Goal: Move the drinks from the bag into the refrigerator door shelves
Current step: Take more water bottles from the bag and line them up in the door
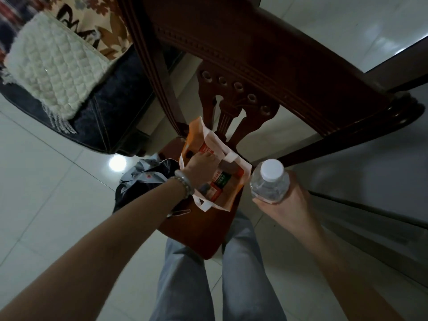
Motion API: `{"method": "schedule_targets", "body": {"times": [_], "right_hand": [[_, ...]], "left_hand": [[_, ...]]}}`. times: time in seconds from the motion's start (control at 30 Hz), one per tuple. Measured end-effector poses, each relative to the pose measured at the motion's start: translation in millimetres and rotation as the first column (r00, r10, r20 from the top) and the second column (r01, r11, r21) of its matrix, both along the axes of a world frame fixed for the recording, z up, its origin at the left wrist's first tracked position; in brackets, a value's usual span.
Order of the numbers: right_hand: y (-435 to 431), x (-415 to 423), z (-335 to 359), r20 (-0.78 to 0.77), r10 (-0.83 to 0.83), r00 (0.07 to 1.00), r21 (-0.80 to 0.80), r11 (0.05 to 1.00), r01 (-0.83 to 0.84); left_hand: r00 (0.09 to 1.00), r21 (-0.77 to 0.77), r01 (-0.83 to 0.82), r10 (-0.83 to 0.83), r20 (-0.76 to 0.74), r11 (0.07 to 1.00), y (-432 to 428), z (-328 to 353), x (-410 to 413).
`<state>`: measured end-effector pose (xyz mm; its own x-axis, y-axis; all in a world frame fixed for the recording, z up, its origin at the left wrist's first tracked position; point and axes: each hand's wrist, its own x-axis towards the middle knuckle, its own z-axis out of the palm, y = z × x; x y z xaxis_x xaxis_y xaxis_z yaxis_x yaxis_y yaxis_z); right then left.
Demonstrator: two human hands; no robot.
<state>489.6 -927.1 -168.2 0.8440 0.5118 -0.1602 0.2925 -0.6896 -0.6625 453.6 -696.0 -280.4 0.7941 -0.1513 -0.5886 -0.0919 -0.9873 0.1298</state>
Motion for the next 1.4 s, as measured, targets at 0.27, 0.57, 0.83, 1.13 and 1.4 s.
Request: {"method": "schedule_targets", "body": {"times": [0.27, 0.57, 0.83, 1.13, 1.4], "right_hand": [[6, 17, -10, -0.088, -0.032, 0.996, -0.001, 0.999, 0.032], [13, 27, -14, -0.048, -0.002, 0.999, -0.02, 1.0, 0.001], [14, 29, -20, -0.104, 0.005, 0.995, -0.036, 0.999, -0.009], [5, 31, -22, -0.006, 0.032, 0.999, -0.004, 0.999, -0.032], [-4, 29, -16, -0.055, 0.107, 0.993, 0.09, 0.991, -0.102]], "left_hand": [[0.951, 0.131, 0.303, -0.309, 0.03, 0.944, -28, -68, 10], [0.985, 0.199, 0.135, -0.154, 0.082, 0.971, -31, -101, 25], [0.993, 0.123, 0.036, -0.049, 0.109, 0.992, -34, -110, 26], [0.995, 0.174, 0.094, -0.095, -0.002, 0.98, -39, -127, 24], [0.963, 0.025, -0.192, 0.183, 0.199, 0.981, -15, -41, -7]]}}
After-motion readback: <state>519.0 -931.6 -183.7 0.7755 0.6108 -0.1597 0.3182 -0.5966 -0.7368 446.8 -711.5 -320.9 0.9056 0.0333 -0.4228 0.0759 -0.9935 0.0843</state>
